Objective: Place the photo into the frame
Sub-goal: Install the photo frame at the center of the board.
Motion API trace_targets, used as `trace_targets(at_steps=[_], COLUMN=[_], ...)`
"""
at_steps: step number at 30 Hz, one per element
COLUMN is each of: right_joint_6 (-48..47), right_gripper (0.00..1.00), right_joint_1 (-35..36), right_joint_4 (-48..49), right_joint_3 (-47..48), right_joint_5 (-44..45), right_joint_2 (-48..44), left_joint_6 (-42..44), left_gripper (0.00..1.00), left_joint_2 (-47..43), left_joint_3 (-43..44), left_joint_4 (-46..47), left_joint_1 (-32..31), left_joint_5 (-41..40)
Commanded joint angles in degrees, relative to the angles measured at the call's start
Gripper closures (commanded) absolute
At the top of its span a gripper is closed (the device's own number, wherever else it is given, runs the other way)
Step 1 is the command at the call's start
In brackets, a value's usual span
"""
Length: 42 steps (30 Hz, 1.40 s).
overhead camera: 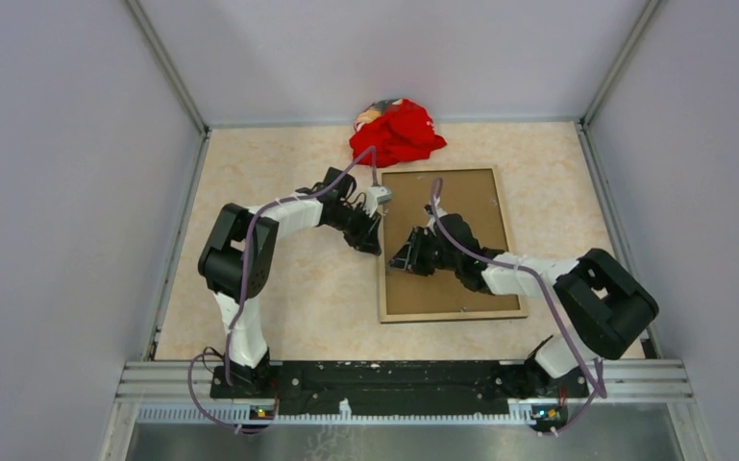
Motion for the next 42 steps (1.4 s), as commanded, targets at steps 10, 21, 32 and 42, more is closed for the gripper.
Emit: trace_targets(at_steps=[10,21,32,42], right_joint_6=[-7.6,-7.1,-5.2,-5.3], right_gripper=[0.75,0.75,0.76,0.77], right_joint_1=[-0.8,-0.9,-1.0,-0.9], right_joint_4=[-0.5,2.1,4.5,2.7], right_joint_3=[6.3,6.0,5.0,5.3], right_joint_5=[0.4,-0.3,-3.0,-4.2], right_joint_2=[8.5,12.3,13.4,12.5], left_joint_6=[0.3,0.4,0.5,0.1], left_gripper=[0.71,0.72,0.72,0.73], left_joint_2=[0.1,-0.2,0.0,0.1], left_joint_3=[1.8,1.6,1.5,2.0], left_joint_4=[1.1,1.1,1.1,1.2], left_joint_1=[0.2,0.2,0.2,0.2], left_joint_5=[0.4,0.5,0.2,0.1])
